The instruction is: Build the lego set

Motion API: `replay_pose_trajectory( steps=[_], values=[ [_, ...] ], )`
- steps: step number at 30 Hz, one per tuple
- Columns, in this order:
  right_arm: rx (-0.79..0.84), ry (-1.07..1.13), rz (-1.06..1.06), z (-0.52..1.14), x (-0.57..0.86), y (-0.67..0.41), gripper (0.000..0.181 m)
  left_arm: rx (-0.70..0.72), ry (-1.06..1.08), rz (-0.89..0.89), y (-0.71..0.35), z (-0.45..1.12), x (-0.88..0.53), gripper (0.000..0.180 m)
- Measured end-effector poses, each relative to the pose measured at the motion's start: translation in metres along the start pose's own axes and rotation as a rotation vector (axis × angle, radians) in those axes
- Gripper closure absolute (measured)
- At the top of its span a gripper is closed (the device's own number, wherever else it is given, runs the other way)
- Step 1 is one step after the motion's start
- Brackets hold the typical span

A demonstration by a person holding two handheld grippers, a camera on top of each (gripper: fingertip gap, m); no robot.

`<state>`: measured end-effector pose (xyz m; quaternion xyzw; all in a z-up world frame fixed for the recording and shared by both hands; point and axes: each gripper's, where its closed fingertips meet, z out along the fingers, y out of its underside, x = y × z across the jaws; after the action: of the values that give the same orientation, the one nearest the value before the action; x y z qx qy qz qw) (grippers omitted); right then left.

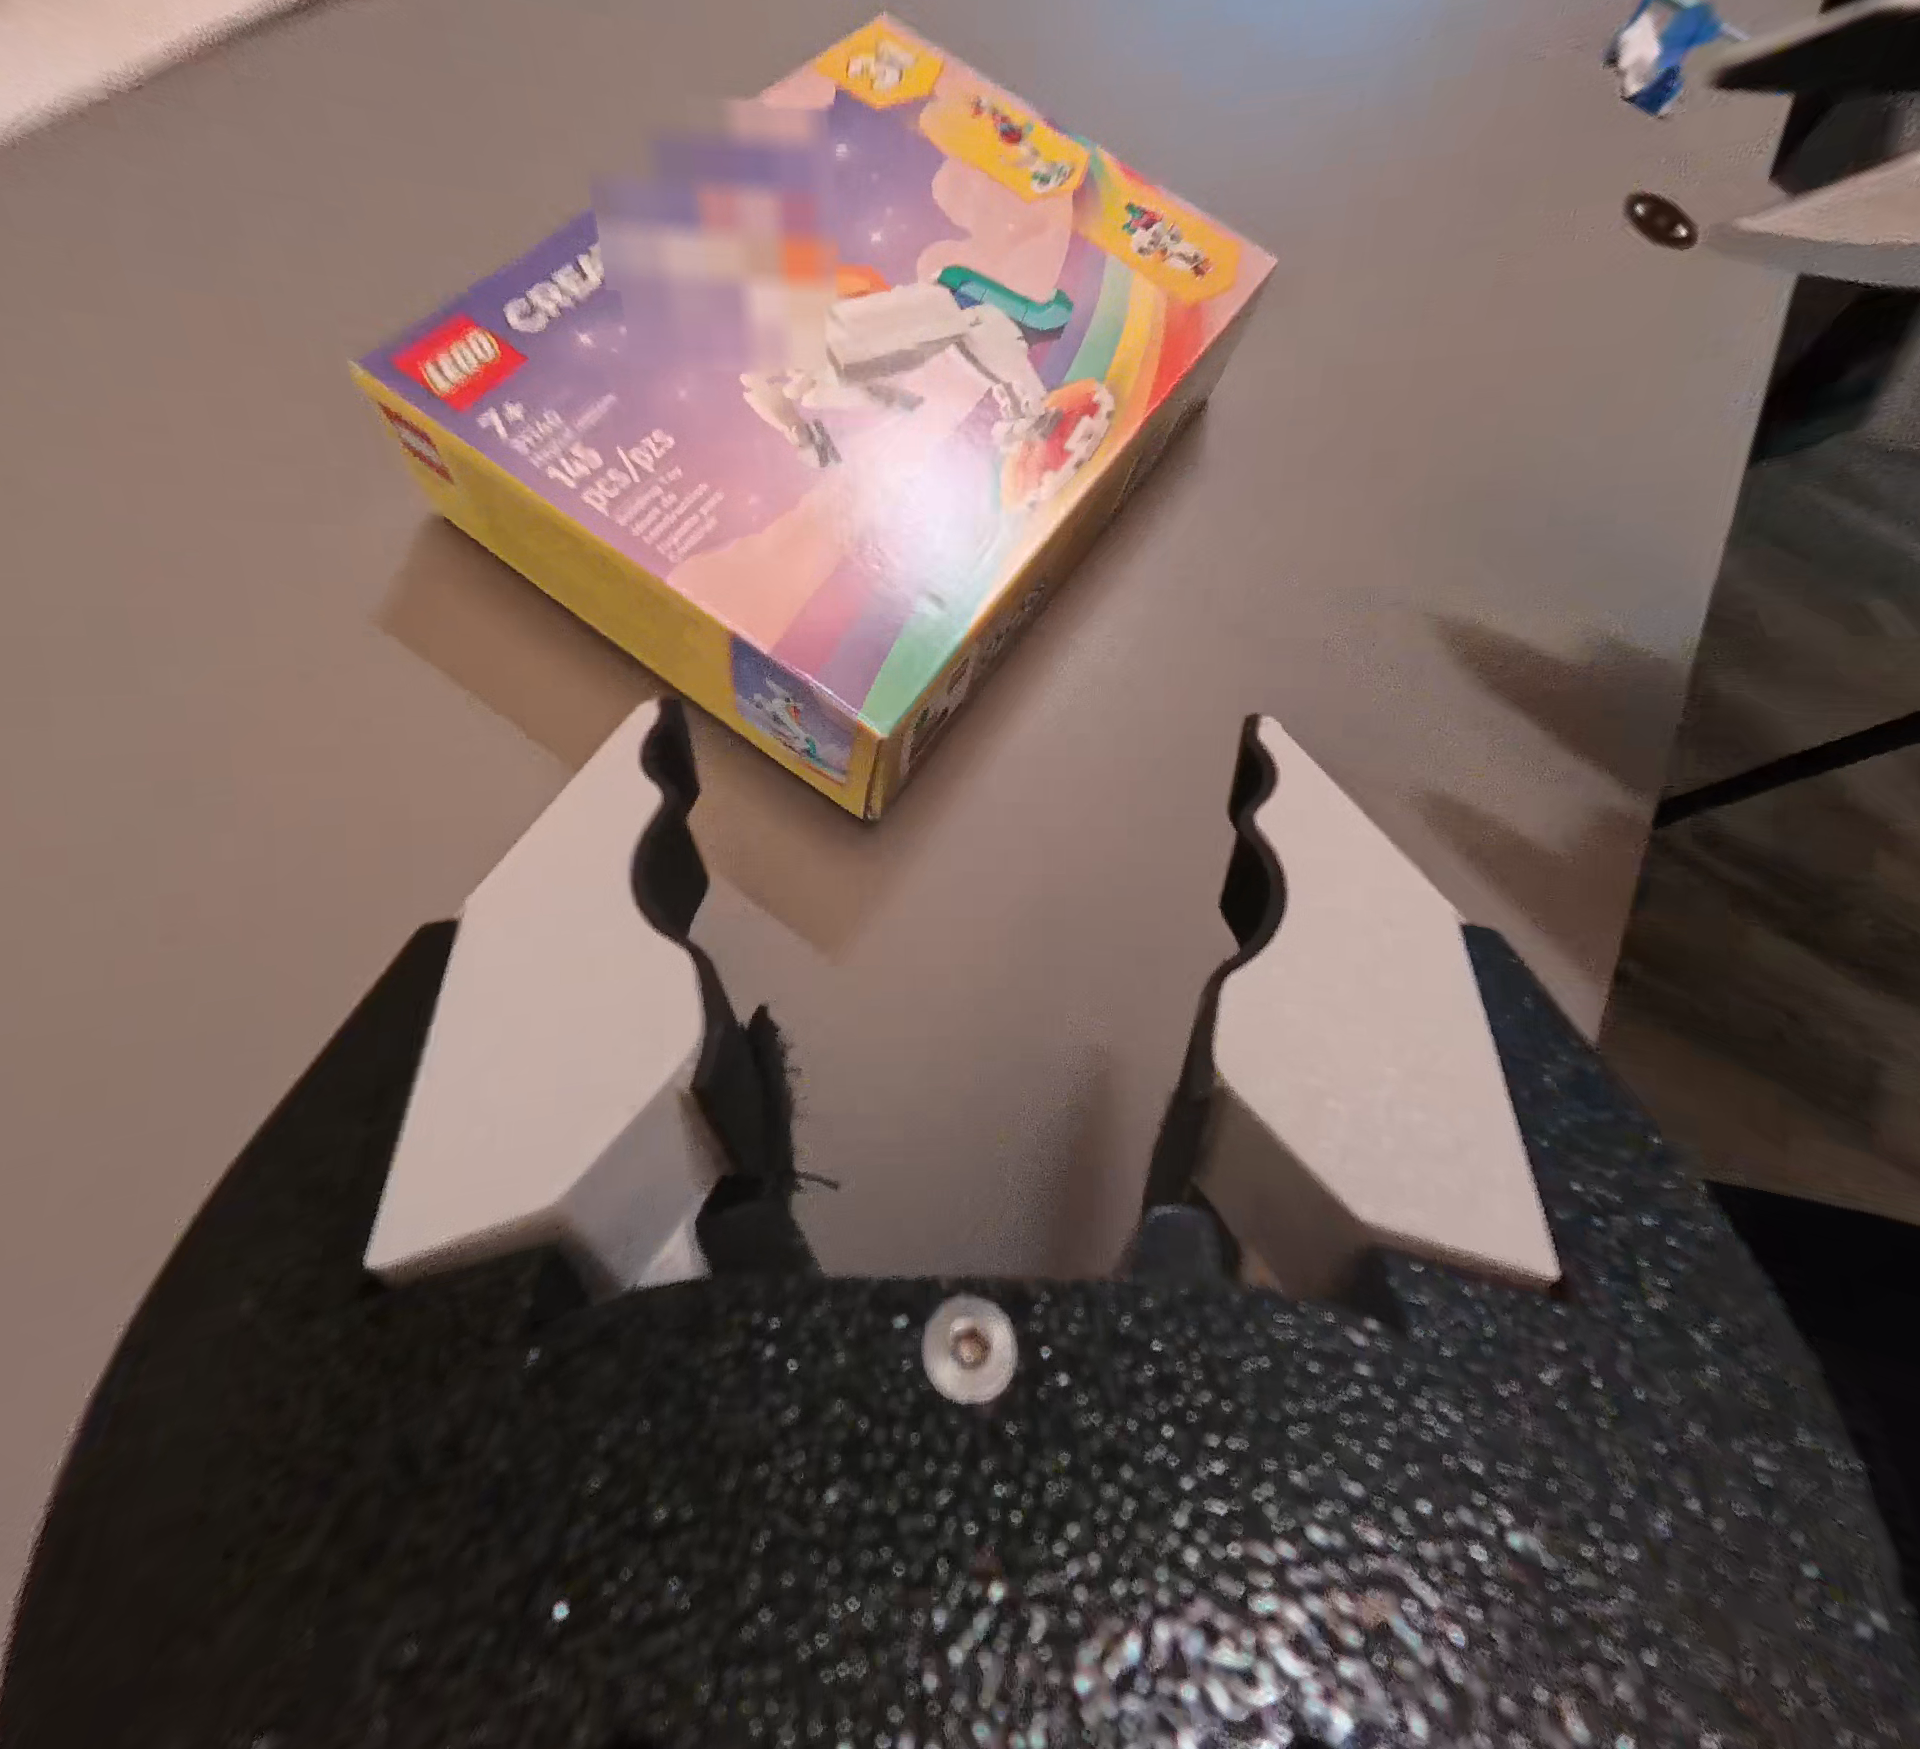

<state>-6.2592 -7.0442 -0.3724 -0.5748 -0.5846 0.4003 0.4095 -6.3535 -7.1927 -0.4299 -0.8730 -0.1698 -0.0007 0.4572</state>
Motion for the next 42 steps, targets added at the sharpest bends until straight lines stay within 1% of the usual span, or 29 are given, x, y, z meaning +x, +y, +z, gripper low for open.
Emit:
replay_pose_trajectory(
  steps=[1,6,9,11,14,16,20,22,23,25,27,28,30,32,34,36,39,42],
  values=[
    [0.001,0.049,0.023,-0.023,0.003,0.008,0.128,0.029,-0.013,0.053,-0.004,-0.006,0.001,0.077],
    [-0.021,0.346,0.131,-0.145,0.005,0.056,0.131,0.233,0.021,0.35,-0.049,-0.019,0.045,0.073],
    [0.012,0.573,0.168,-0.21,0.003,0.068,0.131,0.4,0.102,0.504,-0.08,-0.011,0.092,0.076],
    [0.055,0.691,0.19,-0.24,0.001,0.069,0.131,0.486,0.121,0.584,-0.093,-0.001,0.121,0.075],
    [0.124,0.781,0.185,-0.268,-0.003,0.06,0.13,0.532,0.225,0.655,-0.1,0.008,0.176,0.077],
    [0.166,0.837,0.137,-0.287,-0.002,0.052,0.13,0.582,0.296,0.714,-0.102,0.006,0.211,0.078],
    [0.258,0.966,0.052,-0.329,0.012,0.035,0.125,0.658,0.339,0.869,-0.109,-0.006,0.263,0.085],
    [0.308,0.998,0.017,-0.349,0.019,0.024,0.124,0.645,0.411,0.891,-0.104,-0.009,0.286,0.089],
    [0.334,1.018,-0.002,-0.362,0.023,0.021,0.123,0.609,0.483,0.885,-0.096,-0.008,0.3,0.089],
    [0.382,1.061,-0.031,-0.39,0.029,0.017,0.123,0.493,0.698,0.825,-0.072,-0.007,0.334,0.087],
    [0.397,1.087,-0.052,-0.421,0.033,0.021,0.121,0.375,0.892,0.725,-0.051,-0.008,0.371,0.075],
    [0.391,1.092,-0.062,-0.438,0.035,0.027,0.12,0.334,0.953,0.681,-0.045,-0.008,0.39,0.069],
    [0.374,1.129,-0.07,-0.481,0.037,0.038,0.116,0.27,1.014,0.607,-0.037,-0.005,0.433,0.054],
    [0.388,1.186,-0.072,-0.536,0.036,0.046,0.111,0.22,1.069,0.578,-0.027,-0.004,0.483,0.042],
    [0.41,1.264,-0.082,-0.596,0.033,0.057,0.101,0.222,1.139,0.567,-0.016,-0.007,0.54,0.032],
    [0.415,1.375,-0.074,-0.661,0.026,0.077,0.09,0.242,1.206,0.594,-0.001,-0.009,0.601,0.023],
    [0.392,1.536,-0.03,-0.751,-0.004,0.11,0.079,0.238,1.353,0.679,0.029,-0.026,0.691,0.022],
    [0.32,1.748,-0.014,-0.833,-0.062,0.142,0.073,0.248,1.514,0.715,0.056,-0.054,0.776,0.022]
  ],
)
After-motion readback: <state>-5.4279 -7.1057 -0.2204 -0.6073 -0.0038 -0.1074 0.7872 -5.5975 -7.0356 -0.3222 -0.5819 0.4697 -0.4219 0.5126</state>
